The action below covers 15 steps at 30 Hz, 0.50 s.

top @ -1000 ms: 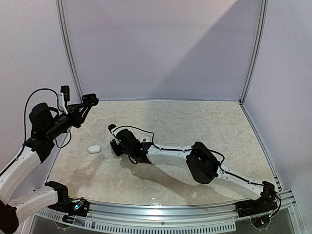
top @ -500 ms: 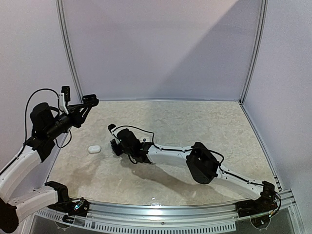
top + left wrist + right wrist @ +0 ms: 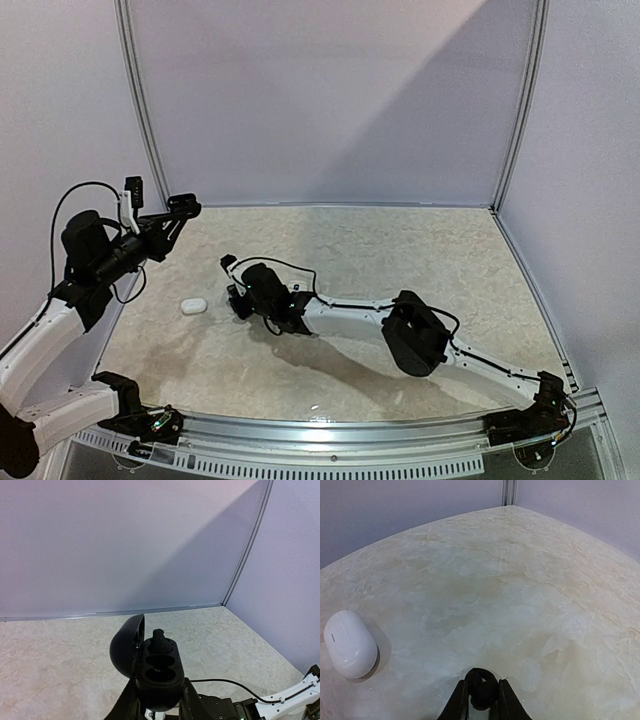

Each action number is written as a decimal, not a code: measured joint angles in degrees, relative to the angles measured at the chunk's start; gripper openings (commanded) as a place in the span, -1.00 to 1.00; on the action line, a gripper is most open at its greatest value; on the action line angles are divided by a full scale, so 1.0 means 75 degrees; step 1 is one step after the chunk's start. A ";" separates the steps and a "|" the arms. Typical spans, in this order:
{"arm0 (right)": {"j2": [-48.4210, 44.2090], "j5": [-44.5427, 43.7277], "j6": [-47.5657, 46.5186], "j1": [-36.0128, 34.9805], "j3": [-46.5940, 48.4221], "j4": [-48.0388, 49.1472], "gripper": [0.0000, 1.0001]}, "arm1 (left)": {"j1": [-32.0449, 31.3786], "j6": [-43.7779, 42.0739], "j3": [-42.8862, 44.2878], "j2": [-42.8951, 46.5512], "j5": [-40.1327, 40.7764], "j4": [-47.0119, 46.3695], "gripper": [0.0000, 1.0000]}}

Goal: Insert the wireless bluetooth earbuds into the charging case
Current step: Pick up the left earbud from the corner of the board.

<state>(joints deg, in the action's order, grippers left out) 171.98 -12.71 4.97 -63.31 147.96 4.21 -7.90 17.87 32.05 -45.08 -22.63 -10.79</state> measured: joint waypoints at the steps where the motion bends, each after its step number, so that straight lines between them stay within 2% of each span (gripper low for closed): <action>1: -0.0017 0.0038 -0.0035 0.0000 -0.0119 0.0157 -0.82 | 0.0012 -0.0003 0.0000 0.0000 -0.0006 0.0000 -1.00; 3: -0.0140 0.0154 -0.0050 0.0003 -0.0440 0.0469 -0.88 | 0.0020 -0.0003 0.0000 0.0000 -0.0015 0.0000 -1.00; 10: -0.0734 0.0682 -0.0175 0.0006 -0.1588 0.0959 -0.91 | 0.0029 -0.0006 0.0000 0.0000 -0.0093 0.0000 -1.00; 15: -0.1670 0.1020 -0.0323 -0.0017 -0.3200 0.1335 -0.92 | 0.0041 -0.0006 0.0000 0.0000 -0.0128 0.0000 -1.00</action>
<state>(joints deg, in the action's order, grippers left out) 159.46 -5.06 2.55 -63.44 123.96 14.22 -7.60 17.82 32.05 -45.08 -23.59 -10.79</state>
